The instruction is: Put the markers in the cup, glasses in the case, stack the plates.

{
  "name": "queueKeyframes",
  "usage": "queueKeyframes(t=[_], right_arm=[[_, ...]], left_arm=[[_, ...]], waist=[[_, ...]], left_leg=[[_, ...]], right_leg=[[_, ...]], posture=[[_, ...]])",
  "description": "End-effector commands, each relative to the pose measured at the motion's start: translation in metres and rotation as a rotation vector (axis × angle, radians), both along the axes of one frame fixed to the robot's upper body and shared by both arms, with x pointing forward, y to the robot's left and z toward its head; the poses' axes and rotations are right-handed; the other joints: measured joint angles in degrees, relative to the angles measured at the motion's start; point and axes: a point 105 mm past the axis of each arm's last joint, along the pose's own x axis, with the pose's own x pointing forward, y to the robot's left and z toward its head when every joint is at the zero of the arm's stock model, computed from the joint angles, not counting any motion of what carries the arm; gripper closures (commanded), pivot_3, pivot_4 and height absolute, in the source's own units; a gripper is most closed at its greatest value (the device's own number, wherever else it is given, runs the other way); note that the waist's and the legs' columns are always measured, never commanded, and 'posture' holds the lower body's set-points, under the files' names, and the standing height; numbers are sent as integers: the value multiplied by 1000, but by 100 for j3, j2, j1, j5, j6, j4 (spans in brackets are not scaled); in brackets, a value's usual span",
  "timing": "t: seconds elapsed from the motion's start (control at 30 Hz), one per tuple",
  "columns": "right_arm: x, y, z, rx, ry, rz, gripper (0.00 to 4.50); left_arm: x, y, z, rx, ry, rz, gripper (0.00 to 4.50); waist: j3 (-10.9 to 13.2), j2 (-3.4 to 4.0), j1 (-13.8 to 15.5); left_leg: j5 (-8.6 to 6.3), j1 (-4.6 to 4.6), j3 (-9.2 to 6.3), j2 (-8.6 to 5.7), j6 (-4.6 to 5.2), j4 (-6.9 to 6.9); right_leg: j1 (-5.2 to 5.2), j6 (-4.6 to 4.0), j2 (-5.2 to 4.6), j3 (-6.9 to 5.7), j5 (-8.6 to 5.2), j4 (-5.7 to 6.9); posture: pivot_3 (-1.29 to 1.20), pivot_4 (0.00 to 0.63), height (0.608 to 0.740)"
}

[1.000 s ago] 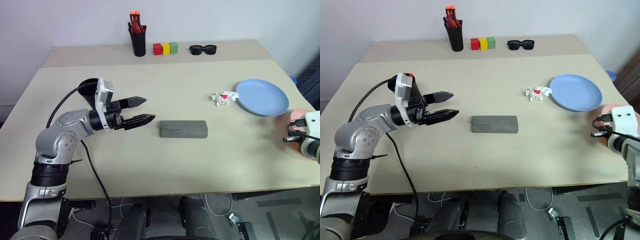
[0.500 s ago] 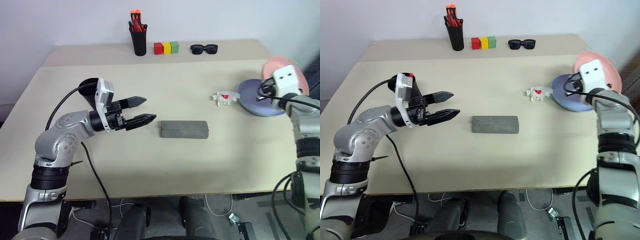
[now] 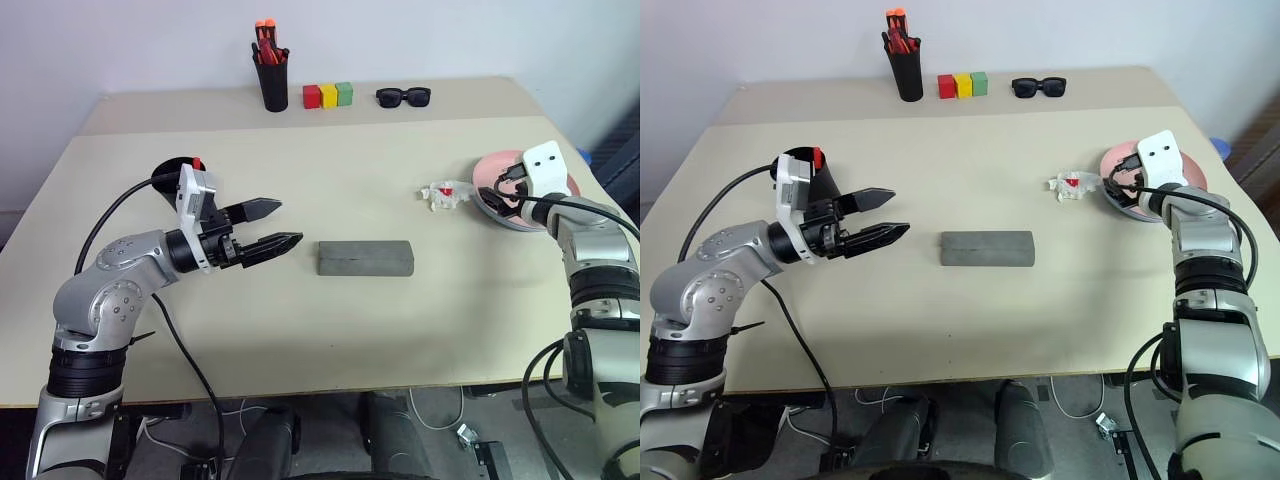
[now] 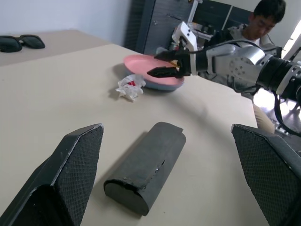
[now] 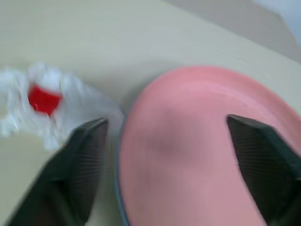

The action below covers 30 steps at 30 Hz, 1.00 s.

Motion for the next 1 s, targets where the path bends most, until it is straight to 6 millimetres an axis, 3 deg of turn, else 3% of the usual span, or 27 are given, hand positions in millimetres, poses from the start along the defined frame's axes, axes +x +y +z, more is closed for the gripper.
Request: queueKeyframes(t=[0.03,0.33,0.57,0.67,0.87,1.0], right_arm=[[3,20,32,21,-121,75,665],[12,65,-3,-45,-34,202,665],[21,71,-32,-143,60,183,665],[22,73,-35,-124,78,193,1565],[25,77,-35,-141,71,197,4466],[26,76,-19,-40,29,202,4466]], left_arm=[[-2,-1,8,-8,-41,-12,0],[-2,-3,11,-10,-44,-16,0],[-7,1,11,-5,-44,1,0],[-10,2,12,-13,-47,8,0],[-13,2,14,-9,-41,24,0],[-13,1,14,-6,-40,27,0]], waist=[[0,0,5],[0,0,8],[0,0,7],[0,0,3],[0,0,-13],[0,0,-12]], left_leg=[[0,0,0,0,0,0],[0,-1,0,0,0,0],[0,-1,0,-1,-1,0],[1,-2,0,-1,-1,0],[1,0,-2,-1,-2,0],[1,0,-2,-1,-2,0]], right_leg=[[0,0,0,0,0,0],[-2,0,0,0,0,2],[-5,0,0,0,0,6],[-5,0,0,0,0,6],[-5,-1,0,0,0,9],[-5,-1,0,0,0,10]], posture=[[0,150,740],[0,150,740],[0,150,740],[0,150,740],[0,150,740],[0,150,740]])
